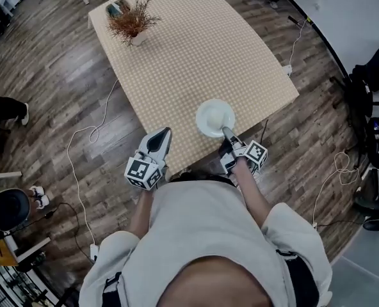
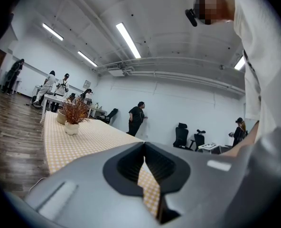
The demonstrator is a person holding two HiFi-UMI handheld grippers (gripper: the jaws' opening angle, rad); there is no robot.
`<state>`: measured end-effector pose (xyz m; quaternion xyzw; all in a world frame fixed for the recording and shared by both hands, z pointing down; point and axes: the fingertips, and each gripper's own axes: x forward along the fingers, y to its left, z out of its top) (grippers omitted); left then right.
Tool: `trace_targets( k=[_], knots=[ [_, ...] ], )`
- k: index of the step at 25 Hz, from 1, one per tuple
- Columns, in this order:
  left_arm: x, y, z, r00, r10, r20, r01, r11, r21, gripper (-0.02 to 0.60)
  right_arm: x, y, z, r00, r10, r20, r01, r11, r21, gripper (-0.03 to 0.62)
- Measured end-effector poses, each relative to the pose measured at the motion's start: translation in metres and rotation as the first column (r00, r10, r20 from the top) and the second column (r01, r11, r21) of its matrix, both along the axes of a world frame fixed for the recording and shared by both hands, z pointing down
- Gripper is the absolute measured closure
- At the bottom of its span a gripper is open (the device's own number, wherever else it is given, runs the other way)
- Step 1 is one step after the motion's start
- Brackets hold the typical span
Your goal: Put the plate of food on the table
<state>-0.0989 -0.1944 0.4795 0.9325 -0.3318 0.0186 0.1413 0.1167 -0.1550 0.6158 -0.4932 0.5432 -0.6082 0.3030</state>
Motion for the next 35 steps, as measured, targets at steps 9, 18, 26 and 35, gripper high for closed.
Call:
trace_targets(
  k=[9,18,26,35],
  knots=[
    [0.015,0.005,0.004,0.999,-0.039,0.02,0.04,0.999,-0.02,0.572,0.003,-0.011,0.001,0.998,-0.049,0.031,0.049,0.999,0.011,0.577],
    [0.019,0.011,0.014,0.997,-0.077,0.028,0.078,0.995,-0.056,0.572,0.005,-0.012,0.015,0.995,-0.092,0.04,0.093,0.996,-0.017,0.579],
    [0.022,0.015,0.042,0.996,-0.078,0.042,0.083,0.988,-0.128,0.572,0.004,-0.003,0.039,0.993,-0.105,0.047,0.108,0.992,-0.071,0.579],
    [0.028,0.031,0.067,0.996,-0.076,0.051,0.084,0.978,-0.191,0.572,0.01,0.021,0.064,0.993,-0.111,0.046,0.116,0.983,-0.141,0.579]
  ],
)
